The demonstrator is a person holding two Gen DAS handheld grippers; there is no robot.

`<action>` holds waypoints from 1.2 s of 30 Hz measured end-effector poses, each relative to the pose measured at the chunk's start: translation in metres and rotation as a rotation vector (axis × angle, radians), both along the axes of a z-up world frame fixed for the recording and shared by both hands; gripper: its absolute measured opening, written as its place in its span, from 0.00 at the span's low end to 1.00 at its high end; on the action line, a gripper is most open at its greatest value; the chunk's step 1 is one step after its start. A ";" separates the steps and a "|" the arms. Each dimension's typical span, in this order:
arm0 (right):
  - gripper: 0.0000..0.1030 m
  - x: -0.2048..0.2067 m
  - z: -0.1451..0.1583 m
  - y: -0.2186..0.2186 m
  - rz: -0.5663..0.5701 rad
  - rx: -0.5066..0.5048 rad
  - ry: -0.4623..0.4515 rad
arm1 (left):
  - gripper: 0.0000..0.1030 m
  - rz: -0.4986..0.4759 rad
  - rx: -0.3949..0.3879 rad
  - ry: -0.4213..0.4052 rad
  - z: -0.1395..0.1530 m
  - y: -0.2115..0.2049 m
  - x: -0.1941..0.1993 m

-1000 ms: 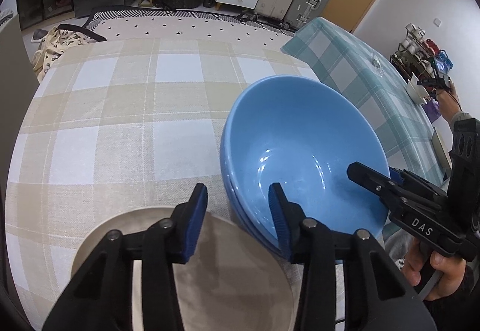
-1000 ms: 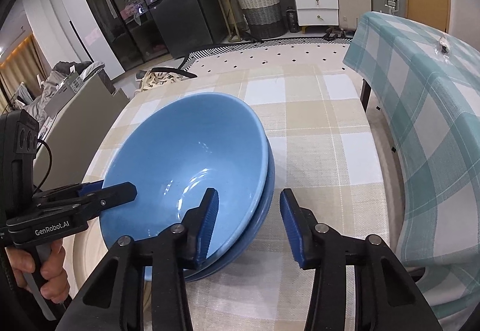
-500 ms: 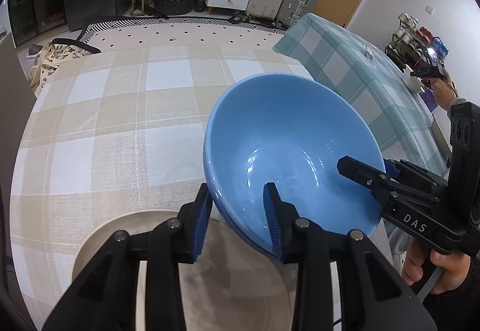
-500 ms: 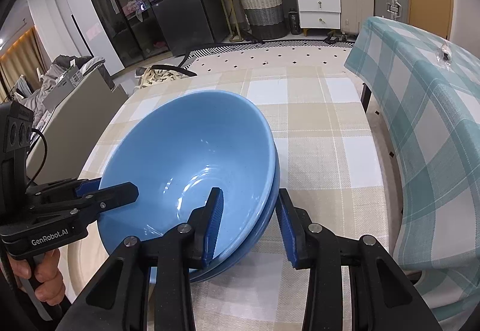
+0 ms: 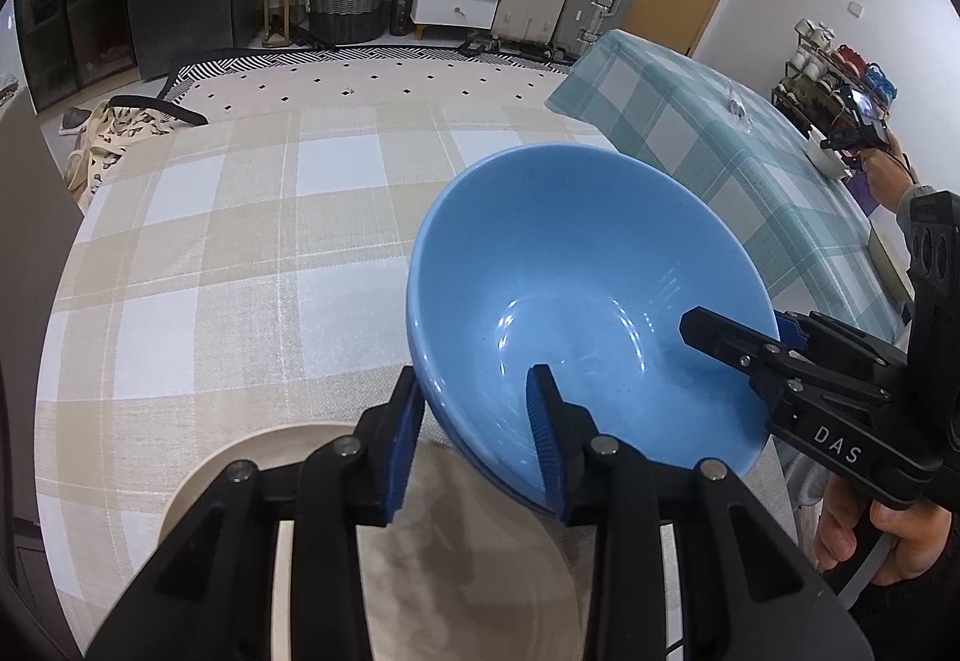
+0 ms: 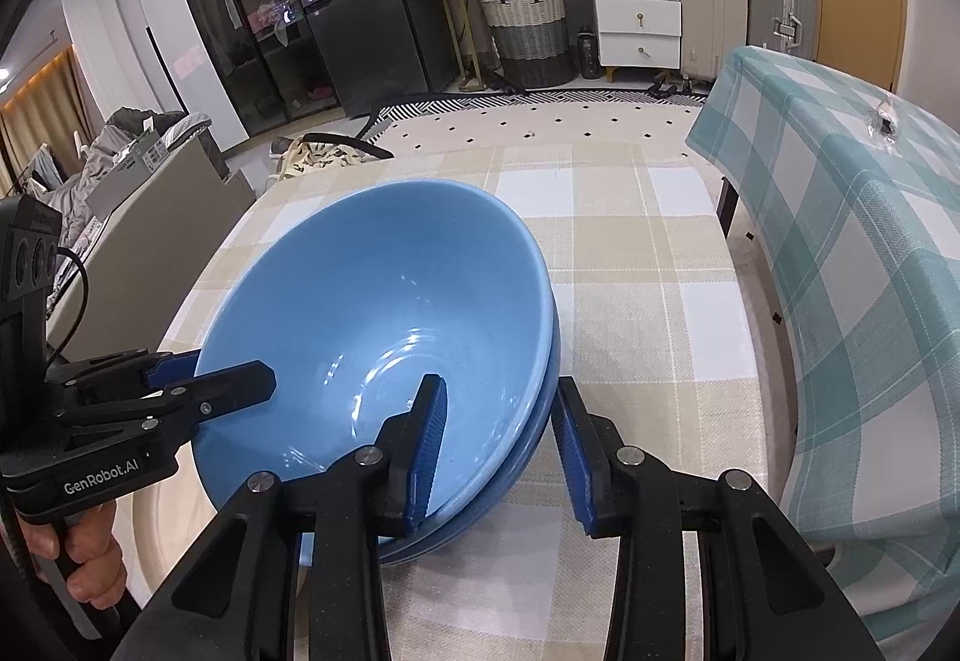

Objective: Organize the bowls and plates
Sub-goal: 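Lift the nested blue bowls with both grippers and carry them over the cream plates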

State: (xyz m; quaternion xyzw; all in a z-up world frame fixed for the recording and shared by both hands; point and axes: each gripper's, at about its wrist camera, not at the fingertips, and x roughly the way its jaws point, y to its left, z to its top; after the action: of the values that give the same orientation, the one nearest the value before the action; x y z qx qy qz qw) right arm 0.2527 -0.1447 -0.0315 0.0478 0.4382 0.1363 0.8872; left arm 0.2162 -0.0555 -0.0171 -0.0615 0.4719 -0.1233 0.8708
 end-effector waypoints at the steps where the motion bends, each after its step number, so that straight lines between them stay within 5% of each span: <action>1: 0.35 0.000 0.001 0.000 -0.001 0.000 -0.003 | 0.33 0.001 -0.002 -0.003 0.001 0.000 0.000; 36: 0.35 -0.038 0.053 0.020 0.037 0.040 -0.140 | 0.33 0.045 0.002 -0.129 0.049 0.024 -0.048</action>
State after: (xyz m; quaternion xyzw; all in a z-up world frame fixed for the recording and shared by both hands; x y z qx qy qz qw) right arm 0.2143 -0.1242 0.0217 0.0476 0.3733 0.1645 0.9118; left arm 0.1683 -0.0316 0.0320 -0.0630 0.4137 -0.1071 0.9019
